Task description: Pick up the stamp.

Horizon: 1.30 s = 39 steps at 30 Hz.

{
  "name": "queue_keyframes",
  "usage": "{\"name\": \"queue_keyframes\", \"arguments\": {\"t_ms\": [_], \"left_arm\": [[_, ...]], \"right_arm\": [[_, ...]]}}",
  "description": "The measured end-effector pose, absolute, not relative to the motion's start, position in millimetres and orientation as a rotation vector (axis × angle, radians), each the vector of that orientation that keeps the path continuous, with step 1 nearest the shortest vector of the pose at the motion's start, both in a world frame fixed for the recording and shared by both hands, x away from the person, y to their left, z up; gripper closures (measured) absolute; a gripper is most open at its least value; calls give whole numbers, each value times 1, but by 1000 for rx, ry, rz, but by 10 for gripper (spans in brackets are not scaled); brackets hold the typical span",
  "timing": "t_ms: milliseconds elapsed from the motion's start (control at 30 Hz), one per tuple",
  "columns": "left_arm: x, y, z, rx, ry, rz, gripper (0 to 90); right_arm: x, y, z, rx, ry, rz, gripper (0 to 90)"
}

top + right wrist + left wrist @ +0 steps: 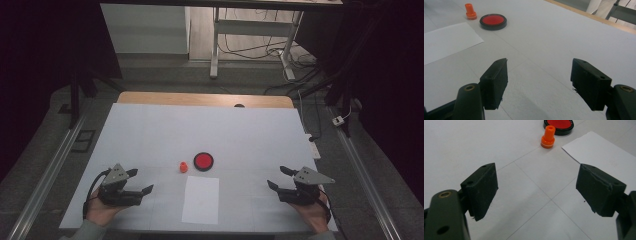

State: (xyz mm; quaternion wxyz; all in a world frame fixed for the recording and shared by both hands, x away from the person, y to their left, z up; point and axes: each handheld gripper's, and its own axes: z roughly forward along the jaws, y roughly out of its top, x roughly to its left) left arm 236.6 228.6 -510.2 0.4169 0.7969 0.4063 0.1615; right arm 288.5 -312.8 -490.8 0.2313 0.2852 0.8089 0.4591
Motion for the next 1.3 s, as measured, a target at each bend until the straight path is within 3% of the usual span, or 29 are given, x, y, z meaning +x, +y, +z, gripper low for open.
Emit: {"name": "queue_keyframes", "arguments": {"t_ms": [1300], "left_arm": [[273,191,-484,2027,920,401,200]], "right_arm": [[289,-307,-491,767,2237,1255,311]]}}
